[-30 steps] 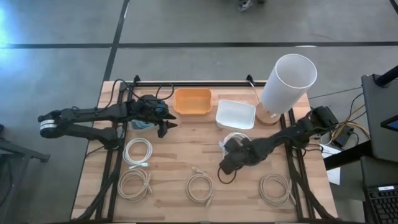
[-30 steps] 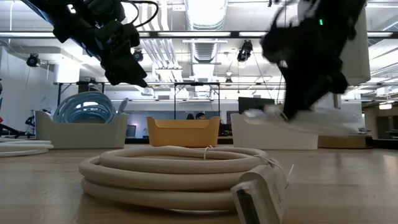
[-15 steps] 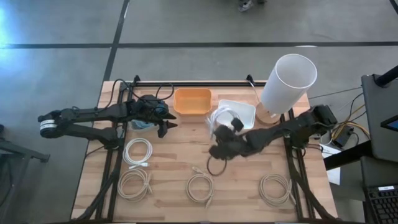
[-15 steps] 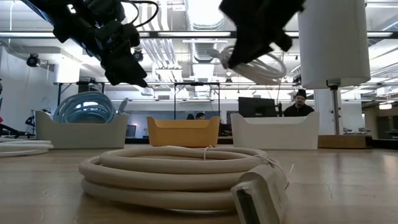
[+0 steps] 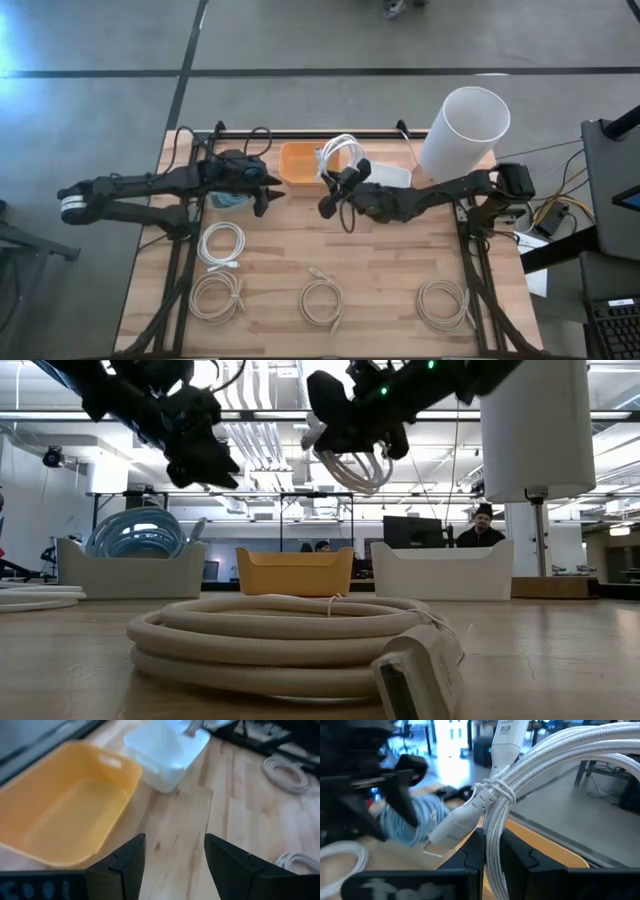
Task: Sort HDMI cables
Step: Put the right white hdmi cable into the orange bin
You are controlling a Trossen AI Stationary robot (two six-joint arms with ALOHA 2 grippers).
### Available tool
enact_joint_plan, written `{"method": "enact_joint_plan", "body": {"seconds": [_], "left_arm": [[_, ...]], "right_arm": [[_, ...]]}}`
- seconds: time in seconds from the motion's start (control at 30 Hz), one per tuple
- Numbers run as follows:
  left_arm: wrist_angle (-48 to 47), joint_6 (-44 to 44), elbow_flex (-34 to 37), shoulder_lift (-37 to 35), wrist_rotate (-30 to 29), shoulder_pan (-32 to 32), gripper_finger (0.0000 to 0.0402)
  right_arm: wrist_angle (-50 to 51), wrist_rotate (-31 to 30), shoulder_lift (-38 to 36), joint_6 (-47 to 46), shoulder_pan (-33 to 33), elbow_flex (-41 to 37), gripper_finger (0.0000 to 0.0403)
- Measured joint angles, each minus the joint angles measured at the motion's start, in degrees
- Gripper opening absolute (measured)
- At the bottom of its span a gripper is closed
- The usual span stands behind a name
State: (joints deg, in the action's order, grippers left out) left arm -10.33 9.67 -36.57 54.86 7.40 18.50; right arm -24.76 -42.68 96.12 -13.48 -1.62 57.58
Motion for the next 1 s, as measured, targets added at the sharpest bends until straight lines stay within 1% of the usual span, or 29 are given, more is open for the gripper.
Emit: {"method": "enact_joint_plan", "body": {"seconds": [0.03, 0.1, 0.23, 0.47, 0.6, 0.73, 0.83, 0.93, 1.0], "left_arm": [[0.0, -0.3, -0.2, -0.7, 0.0, 0.0, 0.0202], [0.1, -0.8, -0.7, -2.2, 0.0, 0.0, 0.0202], [0.1, -0.8, -1.1, -4.2, 0.0, 0.1, 0.0202], [-0.2, -0.8, -0.8, -5.6, 0.0, 0.1, 0.0202], [-0.1, -0.8, -0.7, -5.6, 0.0, 0.1, 0.0202], [-0.5, -0.8, -0.7, -5.6, 0.0, 0.1, 0.0202], [-1.8, -0.7, -0.7, -5.7, 0.0, 0.1, 0.0202], [-2.6, -0.7, -0.7, -5.7, 0.0, 0.1, 0.0202], [-2.7, -0.7, -0.7, -5.7, 0.0, 0.1, 0.0202]], "right_arm": [[-2.9, 0.4, 0.9, 0.2, 0.6, -0.7, 0.0038], [-7.8, 3.3, 3.1, 0.1, 1.6, -1.2, 0.0038], [-12.9, 6.8, 8.9, 0.3, 3.1, -0.1, 0.0038], [-13.8, 6.3, 18.6, 4.2, 4.9, 8.9, 0.0038], [-13.3, 6.3, 24.5, 4.5, 5.9, 15.1, 0.0038], [-8.9, 5.5, 29.7, 4.5, 6.5, 20.6, 0.0038], [-3.4, 1.6, 32.2, 3.6, 6.5, 24.1, 0.0038], [2.9, -2.3, 33.3, 2.6, 6.6, 26.9, 0.0038], [6.3, -3.9, 33.4, 1.8, 7.0, 27.5, 0.0039]]}}
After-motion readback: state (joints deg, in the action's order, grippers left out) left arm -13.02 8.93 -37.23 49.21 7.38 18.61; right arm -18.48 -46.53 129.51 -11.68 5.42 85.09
